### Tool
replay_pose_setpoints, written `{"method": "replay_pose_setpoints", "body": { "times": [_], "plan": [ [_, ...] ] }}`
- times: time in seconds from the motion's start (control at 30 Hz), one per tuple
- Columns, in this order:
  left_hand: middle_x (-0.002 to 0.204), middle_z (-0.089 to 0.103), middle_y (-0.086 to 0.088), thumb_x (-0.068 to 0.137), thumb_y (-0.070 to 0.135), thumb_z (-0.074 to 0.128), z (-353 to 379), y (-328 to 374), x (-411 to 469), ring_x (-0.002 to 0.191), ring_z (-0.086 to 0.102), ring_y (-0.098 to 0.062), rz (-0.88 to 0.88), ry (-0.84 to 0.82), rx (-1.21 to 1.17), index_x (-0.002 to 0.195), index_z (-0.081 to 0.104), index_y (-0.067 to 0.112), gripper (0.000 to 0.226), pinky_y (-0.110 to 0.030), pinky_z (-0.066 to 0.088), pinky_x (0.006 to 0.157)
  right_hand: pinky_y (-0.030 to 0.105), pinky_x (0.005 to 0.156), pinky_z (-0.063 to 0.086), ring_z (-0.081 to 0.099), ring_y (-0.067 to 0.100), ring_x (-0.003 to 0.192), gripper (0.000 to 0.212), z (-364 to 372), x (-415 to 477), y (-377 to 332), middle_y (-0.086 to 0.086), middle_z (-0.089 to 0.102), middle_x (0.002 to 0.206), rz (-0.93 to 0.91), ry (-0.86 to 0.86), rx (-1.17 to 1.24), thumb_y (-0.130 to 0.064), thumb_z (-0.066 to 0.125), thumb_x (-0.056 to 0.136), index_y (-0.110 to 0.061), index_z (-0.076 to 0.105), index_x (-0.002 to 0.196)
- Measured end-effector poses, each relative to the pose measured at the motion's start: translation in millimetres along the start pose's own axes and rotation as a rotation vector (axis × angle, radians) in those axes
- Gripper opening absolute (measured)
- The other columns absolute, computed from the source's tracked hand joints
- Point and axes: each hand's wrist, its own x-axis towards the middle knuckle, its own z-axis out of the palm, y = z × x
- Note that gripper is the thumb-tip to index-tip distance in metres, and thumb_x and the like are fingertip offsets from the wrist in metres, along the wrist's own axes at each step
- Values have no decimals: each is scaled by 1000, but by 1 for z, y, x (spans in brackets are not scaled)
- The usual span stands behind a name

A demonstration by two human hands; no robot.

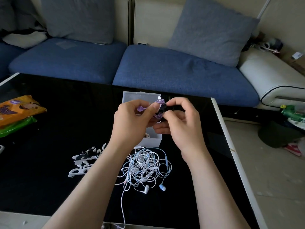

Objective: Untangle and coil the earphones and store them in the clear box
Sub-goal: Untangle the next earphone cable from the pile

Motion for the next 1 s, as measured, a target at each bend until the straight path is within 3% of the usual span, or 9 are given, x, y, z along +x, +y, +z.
{"method": "replay_pose_setpoints", "body": {
  "times": [0.07,0.17,0.27,0.33,0.47,0.57,0.7,0.83,1.0],
  "plan": [
    [78,79,-8,96,29,78,0,0,0,77,81,-26,-16,-5,-32,91,80,11,19,-47,67,79,50,70,67,79,24,66,15,1,1,6,4,78,79,-97,73,-157,-14,69,89,-26,75,96],
    [76,76,-2,97,27,78,0,-3,1,72,79,-19,25,-15,62,90,80,14,15,-39,67,75,37,71,64,75,4,66,10,4,0,9,-11,77,71,-235,175,-385,-24,82,82,-27,80,91],
    [77,73,7,95,36,78,1,-4,0,63,71,-7,132,17,325,91,80,22,15,-20,56,63,31,68,60,72,0,64,12,6,0,10,-12,75,69,-288,222,-460,-27,87,80,-26,80,89],
    [78,75,5,95,40,77,1,-3,-1,66,70,-9,171,24,383,92,80,25,16,-22,54,62,28,65,59,71,1,62,16,5,0,10,-12,73,67,-305,220,-482,-27,88,79,-25,77,90],
    [75,74,8,94,40,78,-2,-2,-1,63,67,-3,187,18,378,89,80,26,15,-20,52,61,18,57,51,69,5,61,41,1,-3,7,-10,70,70,-325,120,-520,-23,85,78,-27,62,112],
    [81,71,8,90,44,79,-2,-2,-2,67,63,-6,251,3,450,89,80,27,18,-17,46,62,21,60,49,67,11,65,59,-2,-5,8,-6,71,78,-327,15,-611,-26,78,80,-35,53,132],
    [85,70,11,86,41,84,-2,0,-1,69,62,-4,279,12,458,88,80,28,14,-13,44,62,23,65,52,69,14,76,33,0,-4,12,-8,72,89,-347,14,-672,-23,75,84,-30,64,114],
    [83,67,11,87,40,84,-3,-3,-1,71,61,-4,358,-13,493,92,80,25,16,-12,42,63,26,76,49,59,7,83,21,-2,0,18,-2,55,106,-372,32,-715,-22,75,84,-26,71,103],
    [82,66,12,89,34,83,-5,-4,-2,73,61,-7,431,-35,485,94,79,22,14,-16,43,62,38,74,53,62,16,82,13,-2,2,19,-1,65,96,-451,47,-750,-11,70,87,-18,74,98]
  ]
}}
